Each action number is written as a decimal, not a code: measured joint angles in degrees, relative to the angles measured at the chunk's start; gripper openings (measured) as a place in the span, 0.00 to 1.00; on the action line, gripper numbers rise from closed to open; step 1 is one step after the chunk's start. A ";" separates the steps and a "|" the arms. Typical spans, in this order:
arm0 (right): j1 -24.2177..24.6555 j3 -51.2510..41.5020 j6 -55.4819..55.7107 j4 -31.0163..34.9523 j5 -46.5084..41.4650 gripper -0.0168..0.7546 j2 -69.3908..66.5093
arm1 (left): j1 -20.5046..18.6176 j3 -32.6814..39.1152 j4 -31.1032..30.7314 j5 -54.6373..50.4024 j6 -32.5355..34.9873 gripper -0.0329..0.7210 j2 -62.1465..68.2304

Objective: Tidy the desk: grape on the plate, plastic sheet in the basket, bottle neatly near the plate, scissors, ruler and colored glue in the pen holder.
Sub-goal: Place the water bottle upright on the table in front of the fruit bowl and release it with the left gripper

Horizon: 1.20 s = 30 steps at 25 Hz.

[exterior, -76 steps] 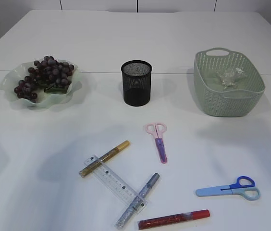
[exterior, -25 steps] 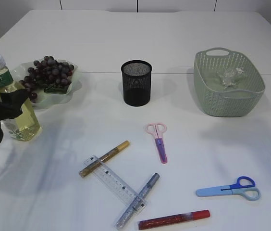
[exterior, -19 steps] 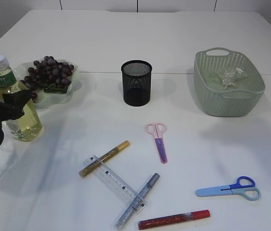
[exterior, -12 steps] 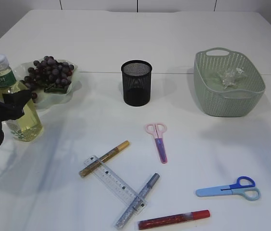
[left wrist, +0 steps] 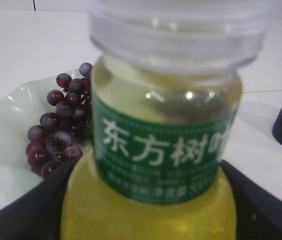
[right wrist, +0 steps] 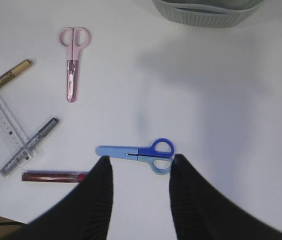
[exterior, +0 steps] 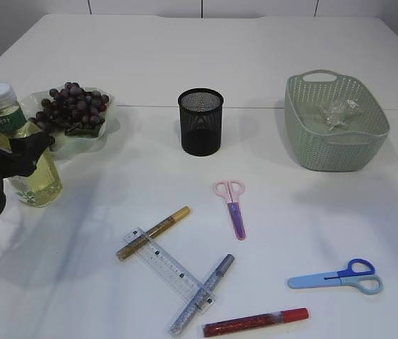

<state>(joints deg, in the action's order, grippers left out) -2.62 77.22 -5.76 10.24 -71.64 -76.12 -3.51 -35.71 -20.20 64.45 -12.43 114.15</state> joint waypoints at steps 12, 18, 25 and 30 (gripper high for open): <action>0.00 0.00 0.00 0.00 0.00 0.43 0.00 | 0.00 0.00 -0.80 0.85 1.02 0.82 -5.12; 0.00 0.00 -0.10 0.00 0.00 0.43 0.00 | 0.00 0.00 -0.92 0.85 1.72 0.82 -9.13; 0.00 0.00 -0.10 0.00 0.00 0.43 0.00 | 0.00 0.00 -0.92 -7.15 1.75 0.82 -14.64; 0.00 0.00 -0.10 0.00 0.00 0.43 0.00 | 0.00 0.00 -0.92 -13.20 -0.15 0.80 -19.82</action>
<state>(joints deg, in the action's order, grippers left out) -2.62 77.22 -5.86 10.24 -71.64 -76.12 -3.51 -35.71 -21.12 51.26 -12.58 94.33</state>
